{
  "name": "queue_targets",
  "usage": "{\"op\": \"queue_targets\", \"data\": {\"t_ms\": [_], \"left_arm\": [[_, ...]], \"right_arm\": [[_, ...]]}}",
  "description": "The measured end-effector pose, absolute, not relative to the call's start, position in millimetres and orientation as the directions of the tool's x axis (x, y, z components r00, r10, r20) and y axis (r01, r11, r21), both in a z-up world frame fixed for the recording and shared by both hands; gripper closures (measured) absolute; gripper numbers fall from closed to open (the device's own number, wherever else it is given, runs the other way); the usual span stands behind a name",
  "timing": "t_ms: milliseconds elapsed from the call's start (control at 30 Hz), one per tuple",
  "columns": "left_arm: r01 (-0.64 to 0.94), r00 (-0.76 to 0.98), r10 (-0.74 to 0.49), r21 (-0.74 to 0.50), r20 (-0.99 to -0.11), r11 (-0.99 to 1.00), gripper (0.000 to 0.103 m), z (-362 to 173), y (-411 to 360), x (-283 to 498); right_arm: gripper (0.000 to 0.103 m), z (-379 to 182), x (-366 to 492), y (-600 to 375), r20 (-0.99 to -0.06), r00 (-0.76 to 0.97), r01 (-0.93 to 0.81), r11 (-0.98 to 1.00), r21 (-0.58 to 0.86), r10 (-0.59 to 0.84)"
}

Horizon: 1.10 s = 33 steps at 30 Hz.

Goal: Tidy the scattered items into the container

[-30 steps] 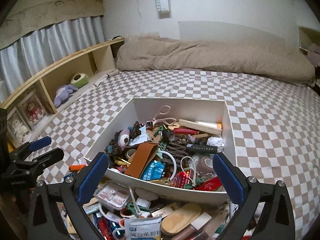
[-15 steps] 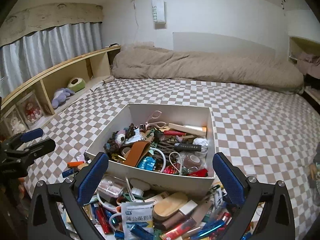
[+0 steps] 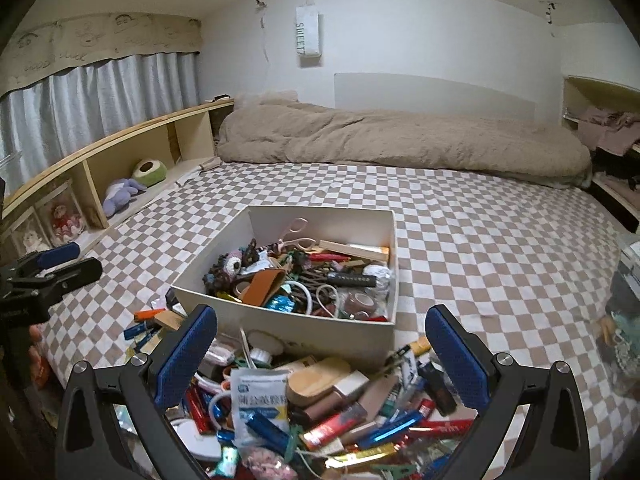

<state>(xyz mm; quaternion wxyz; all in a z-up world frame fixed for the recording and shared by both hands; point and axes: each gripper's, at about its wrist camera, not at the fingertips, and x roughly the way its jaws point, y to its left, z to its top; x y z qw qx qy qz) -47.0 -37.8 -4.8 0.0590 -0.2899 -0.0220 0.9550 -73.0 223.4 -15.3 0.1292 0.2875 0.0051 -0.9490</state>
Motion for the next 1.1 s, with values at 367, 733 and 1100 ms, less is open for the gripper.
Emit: {"op": "queue_targets", "data": {"t_ms": [367, 733, 1100], "left_arm": [[-0.006, -0.815, 0.054, -0.085, -0.577, -0.996, 0.000, -24, -74, -34], [0.057, -0.806, -0.025, -0.035, -0.591, -0.998, 0.000, -64, -106, -16], [0.038, -0.747, 0.055, -0.125, -0.662, -0.991, 0.000, -126, -97, 5]], "right_arm": [[0.000, -35, -58, 265, -0.579, -0.800, 0.162, -0.986, 0.044, -0.158], [0.000, -84, -52, 307, -0.649, -0.757, 0.062, -0.997, 0.040, -0.073], [0.000, -134, -43, 332, -0.719, -0.693, 0.017, -0.998, 0.056, -0.053]]}}
